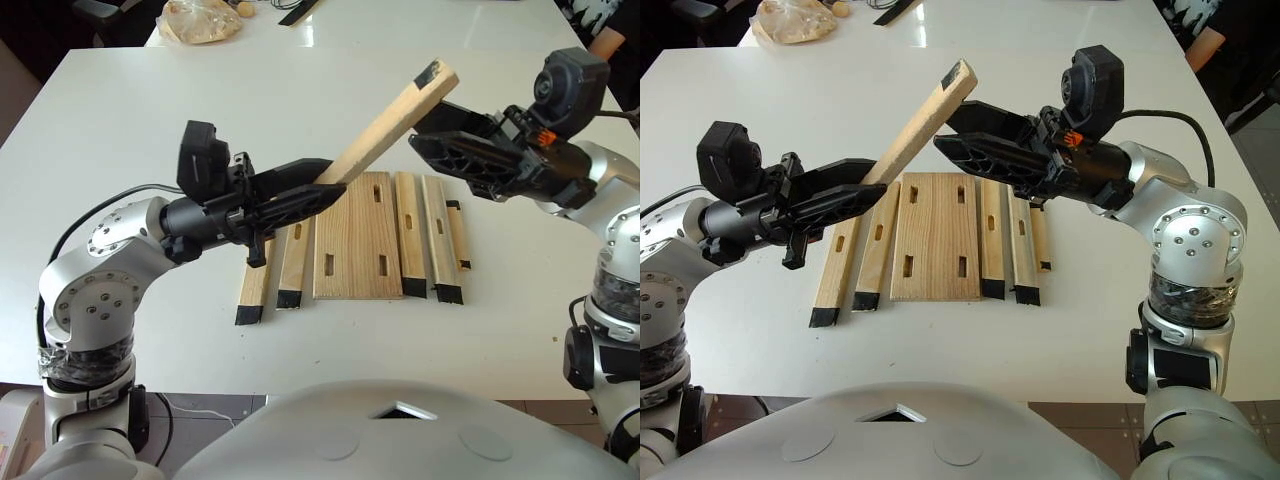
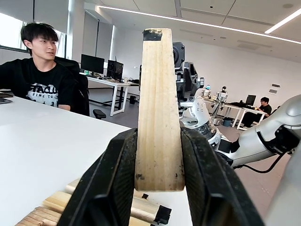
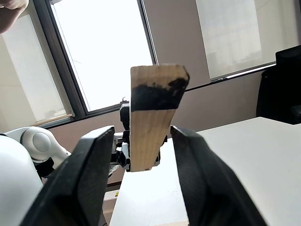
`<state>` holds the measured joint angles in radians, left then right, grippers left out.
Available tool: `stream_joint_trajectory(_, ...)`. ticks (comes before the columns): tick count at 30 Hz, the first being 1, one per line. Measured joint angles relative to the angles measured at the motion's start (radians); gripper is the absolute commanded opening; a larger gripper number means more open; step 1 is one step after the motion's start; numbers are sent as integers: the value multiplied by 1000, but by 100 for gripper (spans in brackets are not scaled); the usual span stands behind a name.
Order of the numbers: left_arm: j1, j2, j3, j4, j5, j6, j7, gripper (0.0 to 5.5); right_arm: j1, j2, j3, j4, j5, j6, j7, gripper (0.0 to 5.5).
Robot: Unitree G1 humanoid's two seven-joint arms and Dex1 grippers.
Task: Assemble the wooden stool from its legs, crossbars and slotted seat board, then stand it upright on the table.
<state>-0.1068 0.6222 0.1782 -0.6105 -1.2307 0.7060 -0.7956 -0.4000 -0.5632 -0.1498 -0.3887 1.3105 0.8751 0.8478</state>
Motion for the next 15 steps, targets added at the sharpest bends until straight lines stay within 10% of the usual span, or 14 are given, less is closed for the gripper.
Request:
stream_joint_trajectory(7,12,9,-18,-2,9,2,-33,130,-4,1,10,-6,3,3,11,132)
stream_joint_trajectory(15,12,18,-29,13,25,2,-57,130,-4,-7,15,-11,26,27,23,281)
